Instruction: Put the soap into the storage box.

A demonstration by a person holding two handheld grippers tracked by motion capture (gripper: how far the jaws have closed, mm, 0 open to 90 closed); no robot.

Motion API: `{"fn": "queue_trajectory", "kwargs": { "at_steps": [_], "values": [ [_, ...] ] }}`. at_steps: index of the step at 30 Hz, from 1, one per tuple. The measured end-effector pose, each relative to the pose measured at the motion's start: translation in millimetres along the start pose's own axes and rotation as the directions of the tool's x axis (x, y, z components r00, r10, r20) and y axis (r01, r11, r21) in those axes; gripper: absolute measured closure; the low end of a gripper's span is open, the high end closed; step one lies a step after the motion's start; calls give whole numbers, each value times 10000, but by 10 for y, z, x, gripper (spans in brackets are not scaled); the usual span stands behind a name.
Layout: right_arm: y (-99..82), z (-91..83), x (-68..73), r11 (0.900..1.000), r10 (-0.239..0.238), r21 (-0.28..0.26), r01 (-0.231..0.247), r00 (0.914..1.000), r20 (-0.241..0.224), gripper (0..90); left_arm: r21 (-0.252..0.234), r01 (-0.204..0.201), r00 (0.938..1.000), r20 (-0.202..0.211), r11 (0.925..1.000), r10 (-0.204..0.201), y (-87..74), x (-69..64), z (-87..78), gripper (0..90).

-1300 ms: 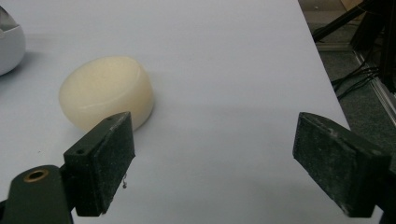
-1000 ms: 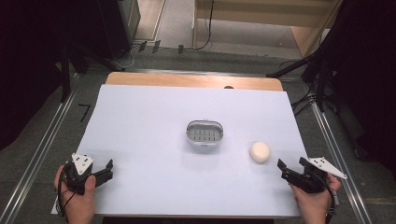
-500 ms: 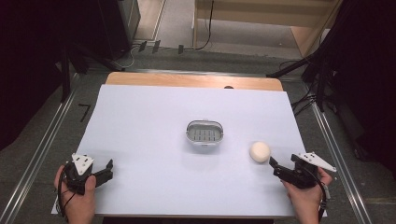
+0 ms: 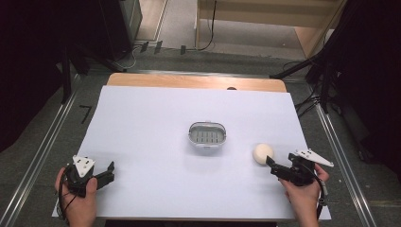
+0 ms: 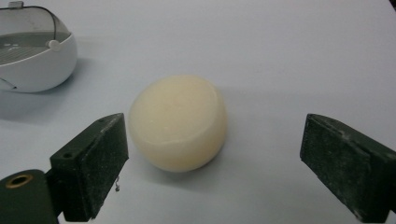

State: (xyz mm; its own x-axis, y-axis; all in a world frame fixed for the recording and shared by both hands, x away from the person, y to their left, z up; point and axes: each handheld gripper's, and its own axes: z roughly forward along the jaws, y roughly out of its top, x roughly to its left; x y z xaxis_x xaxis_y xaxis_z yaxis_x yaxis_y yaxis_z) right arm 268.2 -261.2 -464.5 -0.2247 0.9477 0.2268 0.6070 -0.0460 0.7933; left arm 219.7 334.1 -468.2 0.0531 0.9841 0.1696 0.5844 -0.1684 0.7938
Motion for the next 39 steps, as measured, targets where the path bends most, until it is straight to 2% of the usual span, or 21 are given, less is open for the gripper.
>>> {"fn": "queue_trajectory", "kwargs": {
  "at_steps": [2,5,7,10,12,17,18,23,25,26,29,33,39],
  "values": [
    [8,38,52,9999,16,132,-15,10000,-77,70,28,112,9999,42,9999,-112,2,13,4,144],
    [20,66,77,9998,-102,144,101,9999,65,69,33,275,9996,24,9996,-275,2,25,4,144],
    [40,96,97,9999,20,144,-19,10000,-26,66,61,186,9998,23,9998,-186,3,20,4,144],
    [57,167,172,9990,-356,285,353,9993,101,56,8,121,9999,50,9999,-121,1,14,2,144],
    [67,204,198,9986,-422,325,416,9990,165,55,-32,170,9998,75,9999,-169,-1,20,1,144],
    [70,282,213,9986,-343,400,331,9990,293,55,58,107,9999,91,9999,-108,3,16,10,144],
    [70,341,210,9983,-272,528,255,9991,312,55,166,74,10000,53,9998,-75,8,8,16,144],
    [33,440,237,9975,-227,680,201,9990,376,58,47,110,9999,82,9999,-110,3,16,7,144],
    [-8,508,263,9953,-284,943,233,9981,540,59,101,93,9999,97,9999,-94,5,14,10,144],
    [-3,514,282,9952,-402,921,334,9965,733,66,79,67,9999,78,9999,-68,4,11,8,144],
    [-4,503,289,9967,-292,773,241,9975,649,74,48,74,9999,128,10000,-75,2,13,6,144],
    [-26,506,296,9972,-235,726,173,9961,854,130,2,121,9998,144,9999,-121,1,15,2,144],
    [-29,527,301,9964,-275,830,186,9937,1085,154,68,80,9999,136,9999,-81,3,15,6,144]
  ]
}}
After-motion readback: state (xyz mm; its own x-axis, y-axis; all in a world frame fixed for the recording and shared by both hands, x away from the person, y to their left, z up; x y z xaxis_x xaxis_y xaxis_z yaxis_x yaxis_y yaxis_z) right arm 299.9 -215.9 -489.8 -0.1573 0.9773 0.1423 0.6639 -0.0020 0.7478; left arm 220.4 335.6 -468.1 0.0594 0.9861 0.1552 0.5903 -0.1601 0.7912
